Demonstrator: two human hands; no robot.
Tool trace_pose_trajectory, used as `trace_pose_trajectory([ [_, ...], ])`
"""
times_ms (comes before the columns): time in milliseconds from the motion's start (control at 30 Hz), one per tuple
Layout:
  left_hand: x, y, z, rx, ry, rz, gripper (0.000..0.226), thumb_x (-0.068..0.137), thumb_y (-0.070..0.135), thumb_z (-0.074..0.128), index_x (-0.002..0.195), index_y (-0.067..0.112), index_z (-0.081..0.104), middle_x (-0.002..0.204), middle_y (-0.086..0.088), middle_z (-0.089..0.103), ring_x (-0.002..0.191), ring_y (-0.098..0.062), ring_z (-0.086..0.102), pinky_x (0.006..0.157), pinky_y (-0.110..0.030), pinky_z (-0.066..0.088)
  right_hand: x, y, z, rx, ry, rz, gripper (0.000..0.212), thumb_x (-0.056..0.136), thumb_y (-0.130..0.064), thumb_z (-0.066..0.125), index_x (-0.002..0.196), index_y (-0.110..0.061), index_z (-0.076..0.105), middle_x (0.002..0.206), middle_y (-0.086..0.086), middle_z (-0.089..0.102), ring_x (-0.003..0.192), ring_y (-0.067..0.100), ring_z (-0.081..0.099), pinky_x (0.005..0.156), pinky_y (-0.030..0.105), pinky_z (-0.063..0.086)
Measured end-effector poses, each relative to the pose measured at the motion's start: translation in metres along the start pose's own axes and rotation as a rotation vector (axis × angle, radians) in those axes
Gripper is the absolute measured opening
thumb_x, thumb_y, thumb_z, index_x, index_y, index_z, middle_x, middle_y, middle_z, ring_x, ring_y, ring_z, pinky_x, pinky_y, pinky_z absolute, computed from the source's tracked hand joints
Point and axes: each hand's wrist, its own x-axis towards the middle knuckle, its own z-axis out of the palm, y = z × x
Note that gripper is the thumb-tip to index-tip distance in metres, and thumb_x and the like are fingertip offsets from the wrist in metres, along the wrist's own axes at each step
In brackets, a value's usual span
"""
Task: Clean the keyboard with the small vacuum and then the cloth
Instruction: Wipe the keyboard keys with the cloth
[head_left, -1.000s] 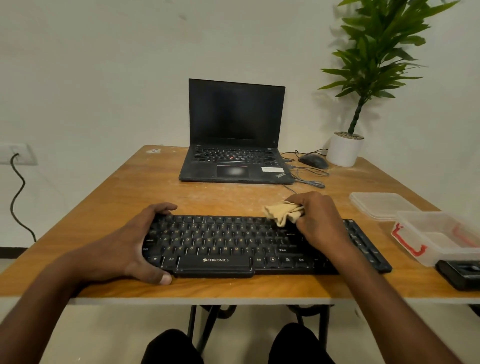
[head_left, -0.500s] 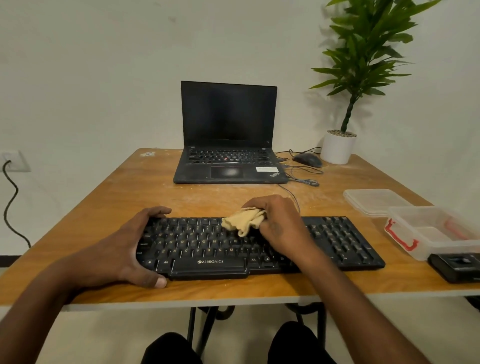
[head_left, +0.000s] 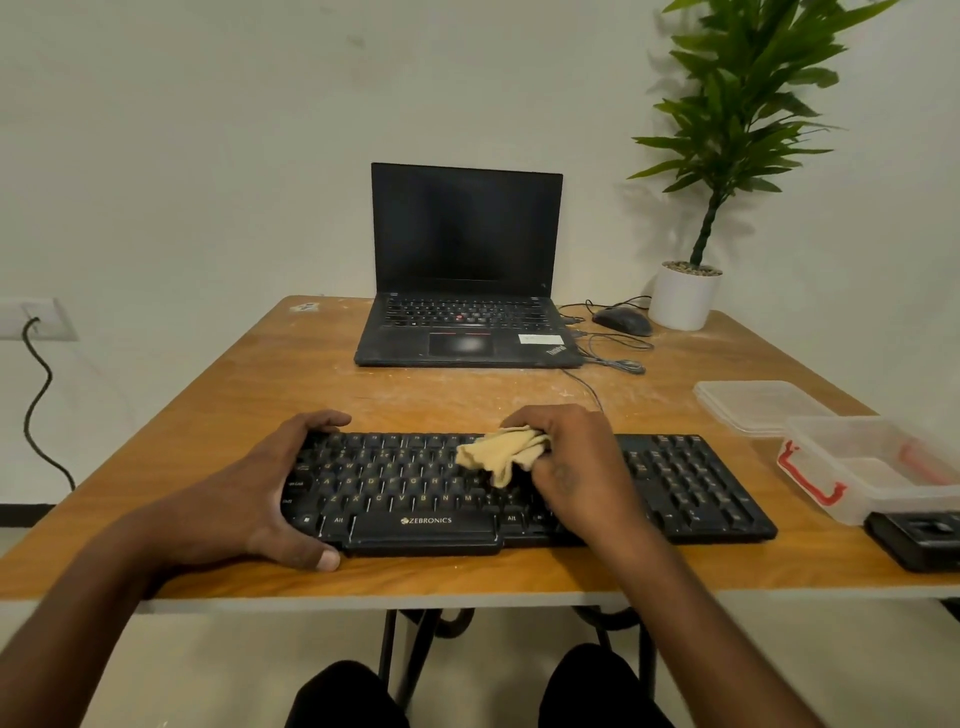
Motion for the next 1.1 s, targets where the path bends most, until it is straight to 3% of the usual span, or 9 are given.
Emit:
trace_pose_trajectory([
  [100, 0.000, 0.001, 0.000, 0.009, 0.006, 0.001, 0.130, 0.042, 0.061, 0.100, 0.144, 0.069, 0.020, 0.138, 0.033, 0.042, 0.117, 0.013, 0.053, 0.094, -0.021, 0.051, -0.001, -0.007, 0.005, 0.009, -0.053, -0.066, 0.043, 0.081, 0.012, 0.065, 0.104, -0.021, 0.079, 0.091, -0.006, 0.075, 0.075, -0.005, 0.060, 0.059, 0.008, 0.044],
  [200, 0.000, 0.001, 0.000, 0.003, 0.004, 0.002, 0.128, 0.042, 0.061, 0.100, 0.143, 0.069, 0.020, 0.135, 0.036, 0.042, 0.116, 0.015, 0.052, 0.093, -0.020, 0.051, -0.004, 0.005, -0.015, -0.005, -0.088, 0.000, 0.038, 0.086, 0.005, 0.068, 0.106, -0.025, 0.078, 0.096, -0.011, 0.074, 0.083, -0.004, 0.062, 0.067, 0.016, 0.050],
  [300, 0.000, -0.002, 0.000, 0.009, 0.009, 0.007, 0.129, 0.044, 0.060, 0.100, 0.146, 0.067, 0.020, 0.132, 0.039, 0.043, 0.117, 0.015, 0.053, 0.093, -0.019, 0.050, -0.012, 0.027, -0.045, -0.082, -0.047, 0.094, 0.042, 0.084, 0.009, 0.067, 0.106, -0.026, 0.077, 0.091, -0.014, 0.070, 0.080, -0.009, 0.056, 0.062, 0.010, 0.041],
  [433, 0.001, -0.001, -0.001, 0.007, 0.006, 0.004, 0.129, 0.045, 0.058, 0.099, 0.145, 0.067, 0.019, 0.128, 0.043, 0.042, 0.114, 0.016, 0.053, 0.090, -0.017, 0.052, -0.019, 0.035, -0.051, -0.098, 0.032, 0.156, 0.051, 0.079, 0.017, 0.062, 0.104, -0.024, 0.079, 0.087, -0.007, 0.074, 0.077, -0.006, 0.059, 0.057, 0.008, 0.044],
  [533, 0.000, 0.000, -0.001, 0.006, 0.005, -0.001, 0.130, 0.044, 0.059, 0.099, 0.145, 0.067, 0.019, 0.131, 0.040, 0.042, 0.114, 0.015, 0.053, 0.092, -0.021, 0.051, -0.020, 0.024, -0.037, -0.055, 0.043, 0.143, 0.053, 0.079, 0.018, 0.059, 0.106, -0.024, 0.078, 0.083, -0.012, 0.071, 0.070, -0.009, 0.059, 0.056, 0.007, 0.043],
  [633, 0.000, 0.000, -0.001, 0.013, 0.003, -0.001, 0.130, 0.044, 0.060, 0.099, 0.146, 0.066, 0.019, 0.134, 0.038, 0.041, 0.114, 0.015, 0.053, 0.093, -0.021, 0.052, -0.018, 0.007, -0.018, 0.007, 0.017, 0.100, 0.049, 0.083, 0.013, 0.063, 0.106, -0.026, 0.078, 0.080, -0.019, 0.068, 0.069, -0.008, 0.061, 0.054, 0.009, 0.045],
  [800, 0.001, 0.000, 0.000, 0.017, 0.005, 0.006, 0.127, 0.044, 0.060, 0.099, 0.144, 0.066, 0.022, 0.129, 0.042, 0.042, 0.116, 0.014, 0.053, 0.090, -0.016, 0.053, -0.017, -0.019, 0.011, 0.043, -0.051, -0.013, 0.047, 0.081, 0.013, 0.065, 0.108, -0.023, 0.078, 0.095, -0.006, 0.076, 0.080, 0.000, 0.064, 0.059, 0.010, 0.046],
  [933, 0.000, -0.001, 0.000, 0.022, 0.002, 0.001, 0.126, 0.046, 0.057, 0.100, 0.144, 0.066, 0.021, 0.132, 0.040, 0.041, 0.115, 0.016, 0.052, 0.091, -0.018, 0.051, -0.021, -0.010, -0.013, 0.046, -0.096, 0.038, 0.044, 0.083, 0.012, 0.065, 0.107, -0.023, 0.078, 0.093, -0.010, 0.073, 0.076, -0.008, 0.057, 0.057, 0.006, 0.041],
  [1100, 0.001, -0.004, -0.001, 0.007, 0.009, -0.007, 0.124, 0.053, 0.045, 0.102, 0.144, 0.066, 0.022, 0.131, 0.039, 0.042, 0.112, 0.016, 0.053, 0.089, -0.018, 0.051, -0.033, 0.013, -0.041, -0.021, 0.010, 0.169, 0.056, 0.077, 0.019, 0.058, 0.104, -0.025, 0.078, 0.081, -0.019, 0.069, 0.071, -0.002, 0.063, 0.052, 0.016, 0.047],
])
